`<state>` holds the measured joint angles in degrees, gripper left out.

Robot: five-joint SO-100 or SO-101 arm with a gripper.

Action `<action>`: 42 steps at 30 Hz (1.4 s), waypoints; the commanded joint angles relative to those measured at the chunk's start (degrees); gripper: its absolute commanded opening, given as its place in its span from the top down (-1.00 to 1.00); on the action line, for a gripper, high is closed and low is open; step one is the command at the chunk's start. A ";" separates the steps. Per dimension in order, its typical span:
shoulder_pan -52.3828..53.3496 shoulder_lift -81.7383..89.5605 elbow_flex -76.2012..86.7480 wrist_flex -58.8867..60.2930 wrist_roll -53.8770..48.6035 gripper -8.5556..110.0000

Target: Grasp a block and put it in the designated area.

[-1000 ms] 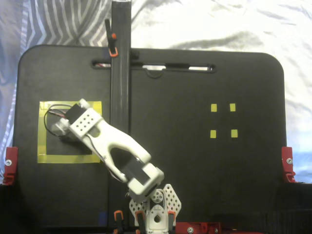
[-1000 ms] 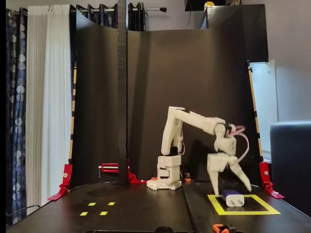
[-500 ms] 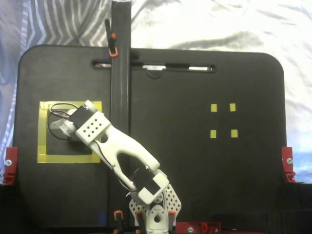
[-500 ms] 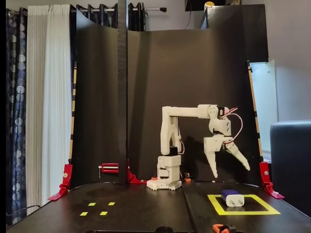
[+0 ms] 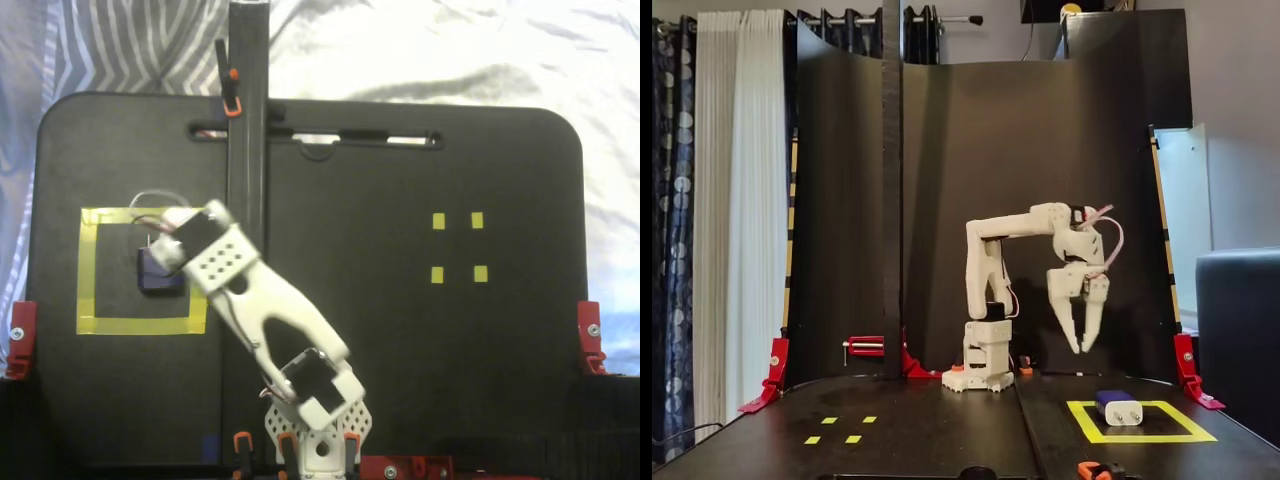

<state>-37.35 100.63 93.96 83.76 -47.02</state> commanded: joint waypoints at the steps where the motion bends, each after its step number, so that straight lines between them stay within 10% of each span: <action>1: 3.16 4.75 -2.11 -1.23 -0.62 0.86; 28: 31.29 48.25 40.52 -53.53 18.11 0.86; 42: 35.42 70.93 60.56 -54.49 33.84 0.85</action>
<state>-2.37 167.87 152.31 28.56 -15.03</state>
